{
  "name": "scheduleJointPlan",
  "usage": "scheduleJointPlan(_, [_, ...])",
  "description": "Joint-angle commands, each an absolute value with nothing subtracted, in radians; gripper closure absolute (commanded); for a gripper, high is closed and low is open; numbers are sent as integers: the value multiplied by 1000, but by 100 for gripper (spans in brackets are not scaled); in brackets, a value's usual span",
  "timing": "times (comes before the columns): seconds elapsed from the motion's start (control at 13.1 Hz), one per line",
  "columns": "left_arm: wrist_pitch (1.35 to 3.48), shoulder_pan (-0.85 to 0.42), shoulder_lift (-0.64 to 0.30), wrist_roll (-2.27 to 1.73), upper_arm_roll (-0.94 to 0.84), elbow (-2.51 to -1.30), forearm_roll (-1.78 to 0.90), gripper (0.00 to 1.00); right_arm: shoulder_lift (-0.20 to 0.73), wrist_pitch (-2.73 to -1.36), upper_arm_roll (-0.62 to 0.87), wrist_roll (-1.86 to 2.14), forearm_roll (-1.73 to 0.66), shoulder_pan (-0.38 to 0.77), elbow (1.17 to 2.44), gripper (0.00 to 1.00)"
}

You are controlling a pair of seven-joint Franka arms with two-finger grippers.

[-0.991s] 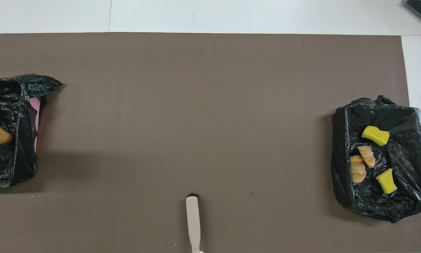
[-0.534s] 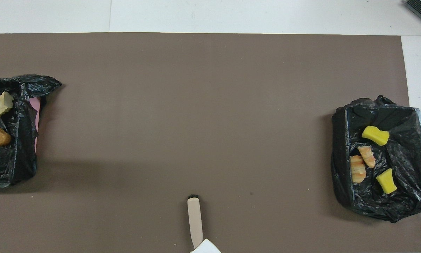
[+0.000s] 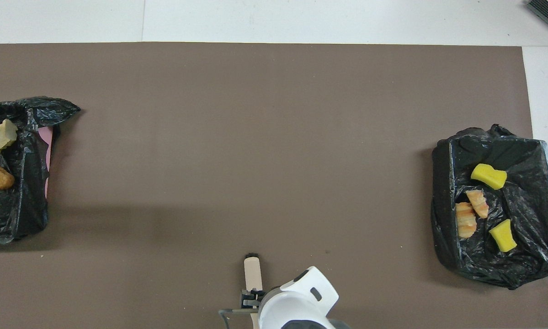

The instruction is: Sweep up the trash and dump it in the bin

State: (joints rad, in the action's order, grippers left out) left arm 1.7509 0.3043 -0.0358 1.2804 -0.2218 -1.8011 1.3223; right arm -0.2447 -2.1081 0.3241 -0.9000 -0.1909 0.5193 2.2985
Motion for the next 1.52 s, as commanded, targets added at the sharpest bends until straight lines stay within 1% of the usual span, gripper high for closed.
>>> scheduleJointPlan(0.0, [1743,295,-12,1247,-209,-1841,1356,100,-310,-2059,330,-862,-180,439,2304,0])
scheduleJointPlan(0.15, [1729,273,-6,1287,-210,-1824,1355,100,-325,-1972,330,-774,-179,355,2243,0])
scheduleJointPlan(0.3, [1726,268,9,1363,-209,-1810,1358,100,-325,-1873,330,-700,-179,263,2154,0])
scheduleJointPlan(0.61, [1726,267,23,1443,-215,-1776,1356,100,-305,-1774,331,-572,-160,114,2021,0])
scheduleJointPlan(0.84, [1727,267,21,1410,-216,-1775,1304,100,-204,-1643,333,-479,-17,87,1849,0])
scheduleJointPlan(0.99, [1711,267,25,1335,-216,-1773,1199,100,-147,-1603,330,-477,12,84,1763,0])
scheduleJointPlan(1.14, [1645,259,21,1260,-227,-1761,1102,100,-141,-1603,330,-474,12,48,1746,0])
scheduleJointPlan(1.45, [1565,230,28,1028,-239,-1763,823,100,-141,-1615,328,-463,9,37,1743,0])
